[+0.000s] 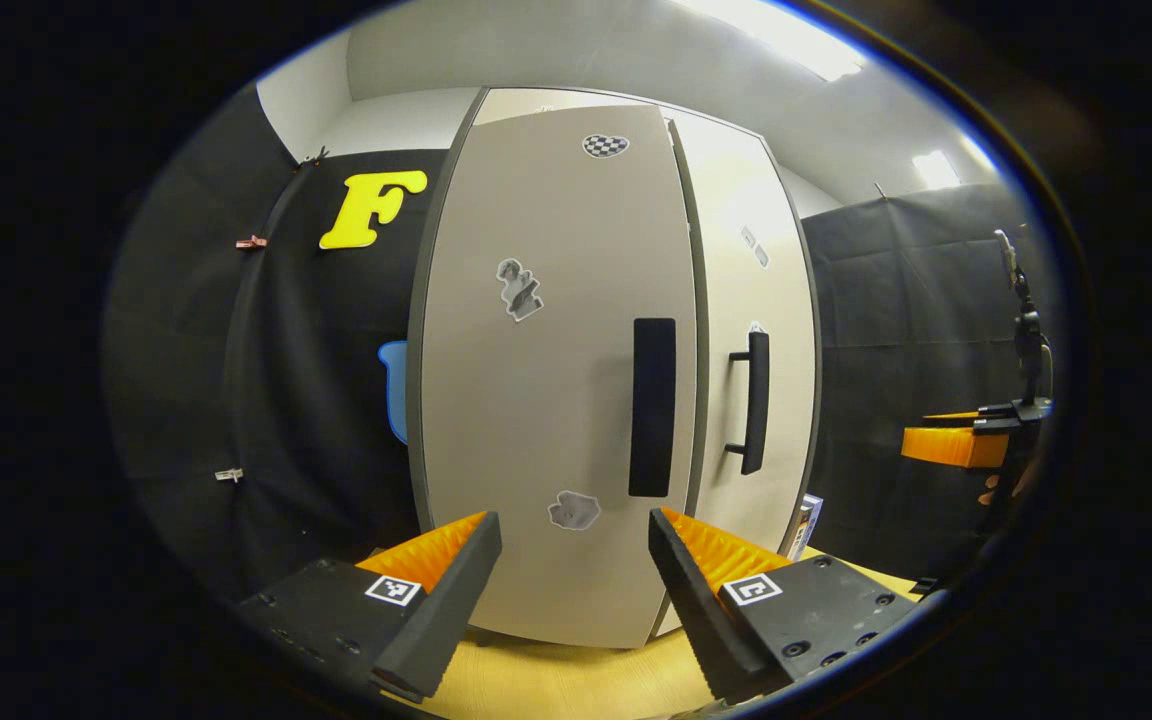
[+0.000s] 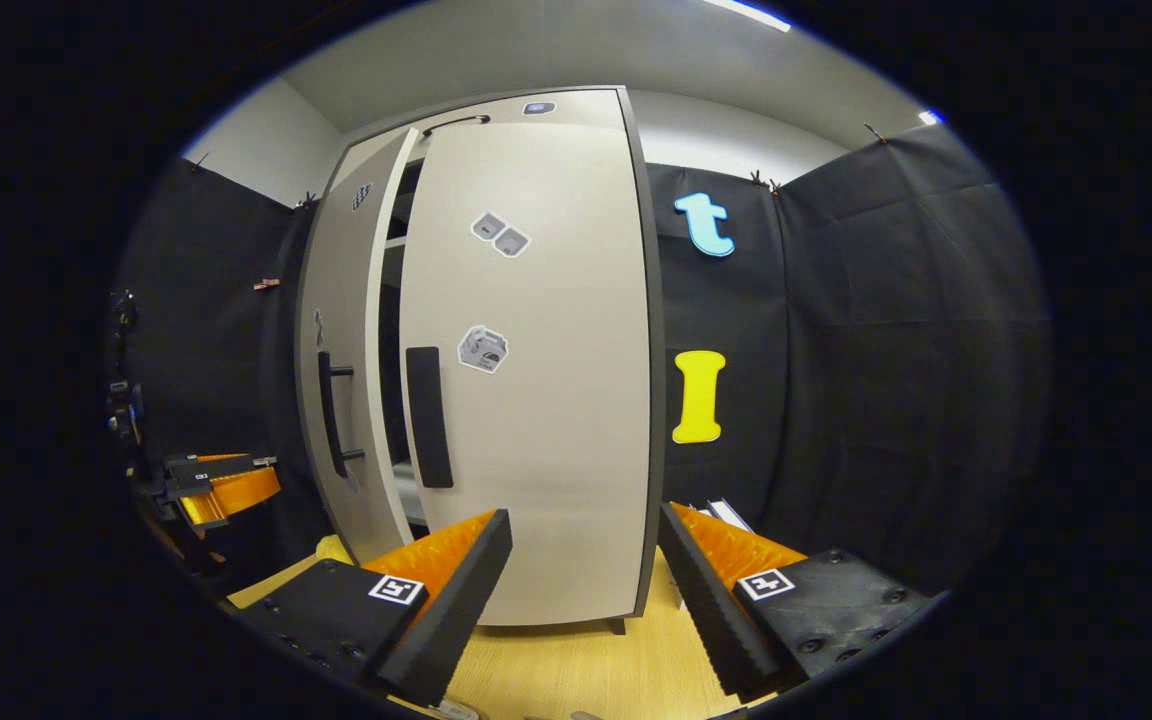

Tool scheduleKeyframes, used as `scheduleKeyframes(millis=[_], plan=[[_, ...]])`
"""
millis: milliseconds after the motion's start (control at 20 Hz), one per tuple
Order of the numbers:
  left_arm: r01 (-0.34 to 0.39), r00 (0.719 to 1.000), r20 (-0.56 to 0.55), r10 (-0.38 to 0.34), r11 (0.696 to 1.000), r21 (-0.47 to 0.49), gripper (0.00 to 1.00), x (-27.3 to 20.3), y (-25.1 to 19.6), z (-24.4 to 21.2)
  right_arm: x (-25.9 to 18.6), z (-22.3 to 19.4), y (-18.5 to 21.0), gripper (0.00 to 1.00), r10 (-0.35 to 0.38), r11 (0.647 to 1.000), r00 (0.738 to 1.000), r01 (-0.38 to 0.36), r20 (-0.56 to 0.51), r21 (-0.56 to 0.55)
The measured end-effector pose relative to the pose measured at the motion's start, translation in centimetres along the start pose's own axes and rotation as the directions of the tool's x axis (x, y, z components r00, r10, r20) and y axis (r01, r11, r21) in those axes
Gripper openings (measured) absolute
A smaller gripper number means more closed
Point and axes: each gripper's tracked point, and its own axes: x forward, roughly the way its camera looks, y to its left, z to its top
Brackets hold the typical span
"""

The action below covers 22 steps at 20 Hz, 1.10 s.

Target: Grasp the bottle in the cabinet with the left hand and place it on the coaster, then close the right door with the right hand and the left door with the left hand.

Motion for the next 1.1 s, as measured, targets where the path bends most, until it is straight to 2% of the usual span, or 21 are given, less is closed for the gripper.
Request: scheduleKeyframes(millis=[150,200,250,600,650,700,750,850,1100], plan=[[0.0,1.0,0.005,0.0,1.0,0.002,0.94,-0.1,-0.1,0.1,0.1,0.1,0.2,0.98,0.005,1.0,1.0,-0.005,0.002,-0.005],[0.0,1.0,0.007,0.0,1.0,0.005,0.91,-0.1,-0.1,0.1,0.1,0.0,0.3,0.98,0.006,1.0,1.0,-0.006,-0.001,-0.006],[-0.001,1.0,0.009,0.001,1.0,0.009,0.94,-0.2,-0.1,0.2,0.1,0.0,0.3,0.98,0.006,1.0,1.0,-0.006,-0.004,-0.006],[-0.001,1.0,0.015,0.0,1.0,0.029,0.94,-0.1,-0.2,0.3,0.2,0.0,0.9,0.98,0.015,1.0,1.0,-0.015,-0.003,-0.008],[-0.001,1.0,0.016,0.001,0.999,0.032,0.91,-0.2,-0.2,0.4,0.2,0.0,1.0,0.98,0.016,1.0,1.0,-0.016,-0.002,-0.008],[-0.002,1.0,0.018,0.002,0.999,0.033,0.94,-0.2,-0.2,0.3,0.2,0.0,1.0,0.98,0.016,1.0,1.0,-0.016,-0.002,-0.007],[-0.003,1.0,0.019,0.002,0.999,0.032,0.91,-0.1,-0.2,0.3,0.2,0.2,1.1,0.98,0.018,1.0,1.0,-0.018,0.0,-0.005],[-0.004,1.0,0.019,0.003,1.0,0.03,0.91,-0.1,-0.1,0.3,0.3,0.6,1.3,0.98,0.019,1.0,1.0,-0.019,0.013,-0.004],[-0.027,0.999,0.017,0.027,0.999,0.03,0.94,-0.1,0.1,0.3,0.2,1.2,0.6,0.98,-0.046,0.999,0.999,0.046,0.027,-0.026]])
